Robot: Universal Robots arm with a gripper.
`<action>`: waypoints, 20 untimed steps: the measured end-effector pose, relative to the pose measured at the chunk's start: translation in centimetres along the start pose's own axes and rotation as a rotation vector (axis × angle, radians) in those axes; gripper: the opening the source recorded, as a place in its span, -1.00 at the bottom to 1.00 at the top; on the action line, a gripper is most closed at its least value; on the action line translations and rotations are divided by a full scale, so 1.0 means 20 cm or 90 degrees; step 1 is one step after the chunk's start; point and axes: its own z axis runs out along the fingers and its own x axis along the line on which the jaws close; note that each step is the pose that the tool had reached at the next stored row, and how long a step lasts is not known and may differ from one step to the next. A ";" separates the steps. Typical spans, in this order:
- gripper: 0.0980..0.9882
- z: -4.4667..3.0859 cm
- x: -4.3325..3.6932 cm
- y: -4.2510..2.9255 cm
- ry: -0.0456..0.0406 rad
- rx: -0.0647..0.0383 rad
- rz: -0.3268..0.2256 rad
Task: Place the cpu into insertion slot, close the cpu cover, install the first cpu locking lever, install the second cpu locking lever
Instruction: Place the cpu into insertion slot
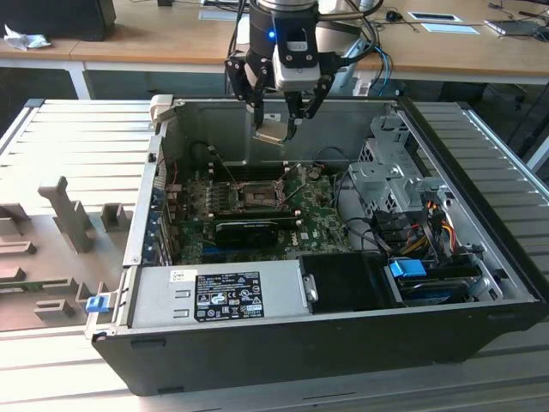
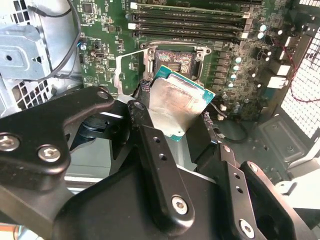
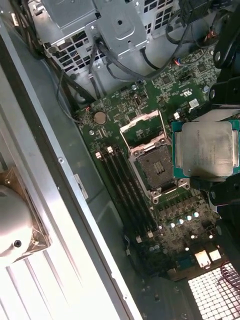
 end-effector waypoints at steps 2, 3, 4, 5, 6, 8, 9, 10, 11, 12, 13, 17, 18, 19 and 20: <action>-0.02 0.000 0.000 0.000 -0.0011 0.000 0.012; -0.02 0.001 0.000 0.000 -0.0017 0.000 0.019; -0.02 0.001 0.000 0.000 -0.0020 -0.001 0.023; -0.02 0.001 0.000 0.000 -0.0024 -0.001 0.028; -0.02 0.002 0.000 0.000 -0.0033 -0.001 0.037; -0.02 0.003 0.000 0.000 -0.0050 -0.001 0.058; -0.02 0.005 0.000 0.000 -0.0063 -0.001 0.073; -0.02 0.006 0.000 0.000 -0.0075 -0.002 0.086; -0.02 0.006 0.000 0.000 -0.0080 -0.002 0.092; -0.02 0.007 0.000 -0.001 -0.0087 -0.002 0.100; -0.02 0.008 0.000 -0.001 -0.0102 -0.002 0.117; -0.02 0.017 0.000 -0.001 -0.0157 -0.003 0.180; -0.02 0.019 0.000 -0.002 -0.0172 -0.004 0.197; -0.02 0.022 0.000 -0.002 -0.0187 -0.004 0.215; -0.02 0.025 0.000 -0.002 -0.0197 -0.004 0.227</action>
